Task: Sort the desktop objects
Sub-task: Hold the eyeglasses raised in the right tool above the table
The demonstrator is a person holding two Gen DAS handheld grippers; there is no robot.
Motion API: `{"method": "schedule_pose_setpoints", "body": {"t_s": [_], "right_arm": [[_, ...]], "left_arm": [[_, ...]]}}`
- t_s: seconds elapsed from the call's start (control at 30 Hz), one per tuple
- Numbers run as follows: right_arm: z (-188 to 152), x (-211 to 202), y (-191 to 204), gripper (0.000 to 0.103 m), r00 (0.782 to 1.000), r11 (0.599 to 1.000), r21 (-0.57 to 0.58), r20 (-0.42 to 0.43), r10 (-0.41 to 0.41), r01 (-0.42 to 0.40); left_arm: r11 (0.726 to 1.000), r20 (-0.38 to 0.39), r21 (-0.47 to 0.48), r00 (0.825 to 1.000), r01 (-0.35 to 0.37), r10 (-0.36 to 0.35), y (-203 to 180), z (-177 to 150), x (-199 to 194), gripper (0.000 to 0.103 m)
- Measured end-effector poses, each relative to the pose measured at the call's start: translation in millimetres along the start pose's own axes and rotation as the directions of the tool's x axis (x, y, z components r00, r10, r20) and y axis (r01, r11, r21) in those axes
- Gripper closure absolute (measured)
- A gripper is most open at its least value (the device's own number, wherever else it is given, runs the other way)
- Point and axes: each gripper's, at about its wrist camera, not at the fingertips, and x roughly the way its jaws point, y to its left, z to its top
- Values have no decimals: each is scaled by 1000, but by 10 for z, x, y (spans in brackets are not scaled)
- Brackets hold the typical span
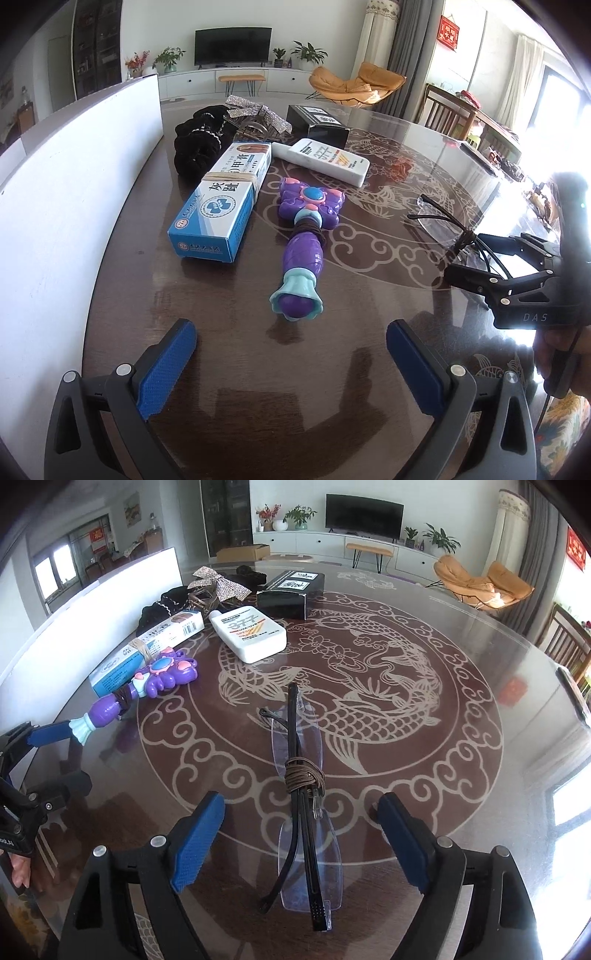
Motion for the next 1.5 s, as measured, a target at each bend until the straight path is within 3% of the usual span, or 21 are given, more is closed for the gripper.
{"method": "schedule_pose_setpoints", "body": {"t_s": [0.33,1.5], "right_arm": [[-4,58,26,0,1000,1000,-6,14,9,-9],[-8,64,27,0,1000,1000,-4,17,0,0]], "left_arm": [[1000,-5,8,1000,-11,11,-16,-2,7,0],[1000,1,-5,1000,-3,3,-6,9,10,0]]}}
